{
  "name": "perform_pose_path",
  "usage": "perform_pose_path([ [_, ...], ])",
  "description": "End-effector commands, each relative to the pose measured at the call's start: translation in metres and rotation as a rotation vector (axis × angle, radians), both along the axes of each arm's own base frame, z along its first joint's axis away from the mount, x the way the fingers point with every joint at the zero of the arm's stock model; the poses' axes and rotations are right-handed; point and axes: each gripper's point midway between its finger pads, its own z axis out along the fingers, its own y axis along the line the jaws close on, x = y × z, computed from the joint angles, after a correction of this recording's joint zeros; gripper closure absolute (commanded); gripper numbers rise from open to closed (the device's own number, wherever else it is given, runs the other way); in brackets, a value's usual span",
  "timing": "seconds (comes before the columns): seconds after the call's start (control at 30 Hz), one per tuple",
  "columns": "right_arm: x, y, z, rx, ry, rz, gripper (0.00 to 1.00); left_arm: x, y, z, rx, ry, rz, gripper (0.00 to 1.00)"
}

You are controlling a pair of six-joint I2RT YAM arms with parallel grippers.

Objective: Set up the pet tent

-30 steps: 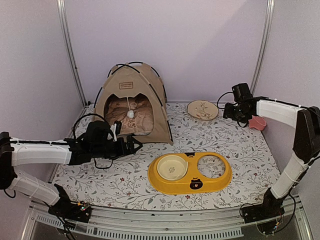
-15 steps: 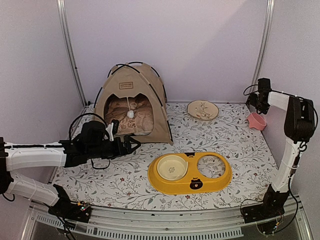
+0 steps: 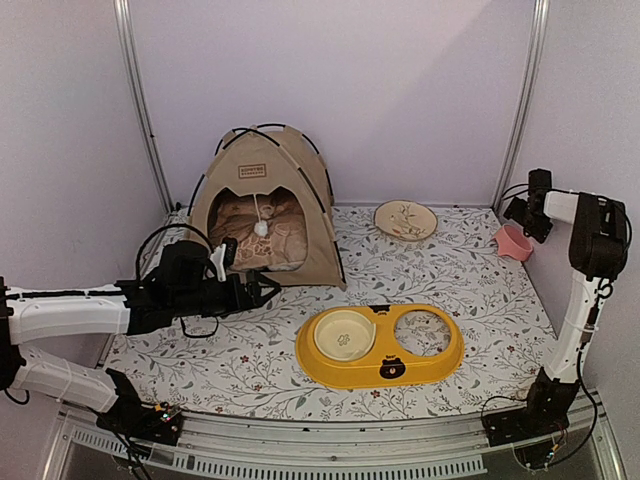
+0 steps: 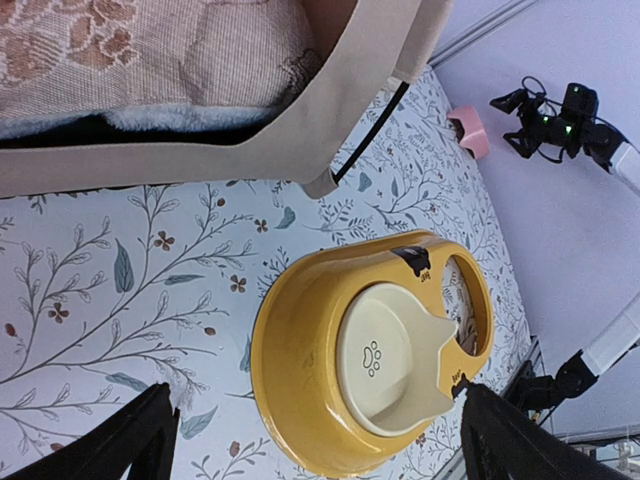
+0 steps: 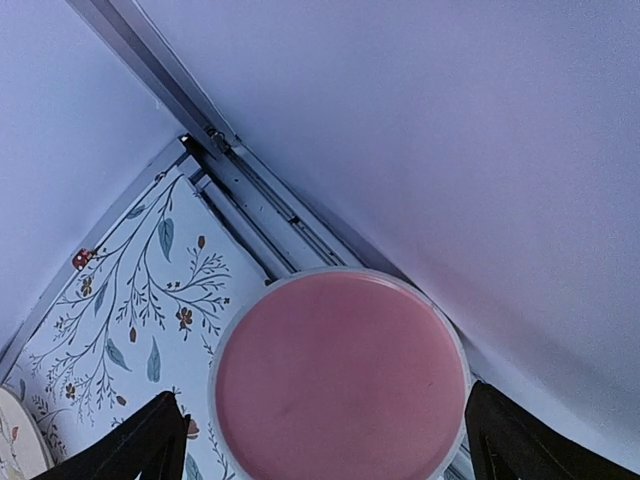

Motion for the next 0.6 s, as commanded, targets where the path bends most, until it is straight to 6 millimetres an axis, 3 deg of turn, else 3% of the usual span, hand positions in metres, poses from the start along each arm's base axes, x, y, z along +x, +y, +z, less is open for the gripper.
perform_pose_path([
  [0.0,-0.003,0.002,-0.024,0.051,-0.002,0.015,0.01,0.004,0.003,0.003,0.004,-0.022,-0.007,0.01],
  [0.3,0.000,0.000,-0.046,0.133,-0.037,0.045,0.01,0.007,0.007,0.002,0.011,-0.026,0.002,0.01],
  [0.57,-0.021,-0.007,-0.070,0.155,0.022,-0.027,0.01,0.008,0.006,0.002,0.009,-0.025,-0.002,0.00],
])
